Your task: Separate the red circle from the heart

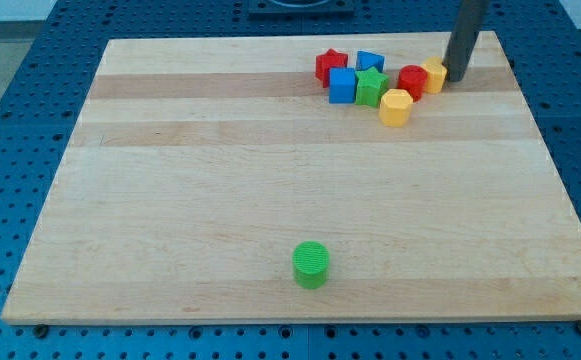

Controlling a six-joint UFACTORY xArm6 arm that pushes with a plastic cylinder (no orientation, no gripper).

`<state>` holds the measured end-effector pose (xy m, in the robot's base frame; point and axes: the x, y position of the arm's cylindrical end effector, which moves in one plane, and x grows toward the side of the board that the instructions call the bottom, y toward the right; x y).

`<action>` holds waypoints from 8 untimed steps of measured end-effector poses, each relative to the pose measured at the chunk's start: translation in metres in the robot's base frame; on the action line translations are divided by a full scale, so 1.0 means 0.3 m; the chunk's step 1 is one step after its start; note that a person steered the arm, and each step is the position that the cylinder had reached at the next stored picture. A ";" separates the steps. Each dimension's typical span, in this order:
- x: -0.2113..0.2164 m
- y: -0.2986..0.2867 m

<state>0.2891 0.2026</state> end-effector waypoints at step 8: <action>0.032 -0.196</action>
<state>0.2986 0.1438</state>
